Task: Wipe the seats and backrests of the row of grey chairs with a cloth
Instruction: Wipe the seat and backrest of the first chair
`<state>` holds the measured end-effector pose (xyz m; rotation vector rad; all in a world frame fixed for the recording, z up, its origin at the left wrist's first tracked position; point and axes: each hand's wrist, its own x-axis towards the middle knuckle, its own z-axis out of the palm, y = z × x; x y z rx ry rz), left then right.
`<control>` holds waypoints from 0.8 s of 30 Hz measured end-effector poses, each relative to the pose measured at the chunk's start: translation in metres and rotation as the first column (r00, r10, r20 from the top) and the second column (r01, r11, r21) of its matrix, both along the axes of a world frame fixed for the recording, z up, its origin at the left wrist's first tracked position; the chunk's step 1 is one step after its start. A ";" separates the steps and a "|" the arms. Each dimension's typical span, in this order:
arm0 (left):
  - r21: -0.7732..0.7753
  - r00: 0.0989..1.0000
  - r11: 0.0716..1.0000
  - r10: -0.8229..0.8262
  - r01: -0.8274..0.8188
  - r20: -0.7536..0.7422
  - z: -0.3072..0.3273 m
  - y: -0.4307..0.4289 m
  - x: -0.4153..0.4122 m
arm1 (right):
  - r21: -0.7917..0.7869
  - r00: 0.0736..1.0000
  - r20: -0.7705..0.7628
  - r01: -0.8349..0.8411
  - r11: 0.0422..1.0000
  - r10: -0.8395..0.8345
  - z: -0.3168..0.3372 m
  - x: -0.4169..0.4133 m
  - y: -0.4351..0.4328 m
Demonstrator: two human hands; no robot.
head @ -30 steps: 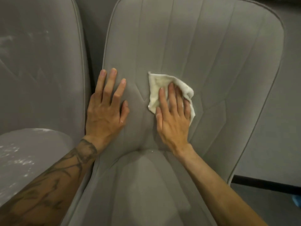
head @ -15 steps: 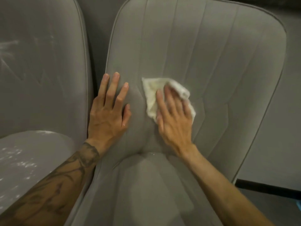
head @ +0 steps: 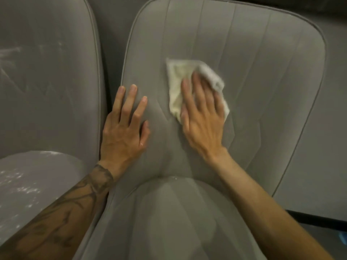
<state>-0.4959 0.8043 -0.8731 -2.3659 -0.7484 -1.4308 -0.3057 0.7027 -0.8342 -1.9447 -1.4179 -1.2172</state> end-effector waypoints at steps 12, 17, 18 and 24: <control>-0.001 1.000 1.000 0.006 -0.006 -0.009 -0.002 0.002 0.000 | -0.140 0.993 -0.074 -0.101 0.985 0.091 -0.040 -0.027 -0.009; -0.014 1.000 1.000 -0.005 0.004 -0.008 -0.002 0.002 0.000 | 0.270 0.992 -0.098 0.098 0.958 -0.074 0.050 0.024 0.029; -0.013 1.000 1.000 -0.005 0.005 -0.001 -0.002 0.002 0.000 | 0.273 0.993 -0.102 0.093 0.958 -0.067 0.040 0.022 0.030; -0.004 1.000 1.000 0.004 -0.004 -0.009 -0.002 0.003 0.001 | -0.194 0.991 -0.125 -0.075 0.978 0.051 -0.135 -0.027 -0.037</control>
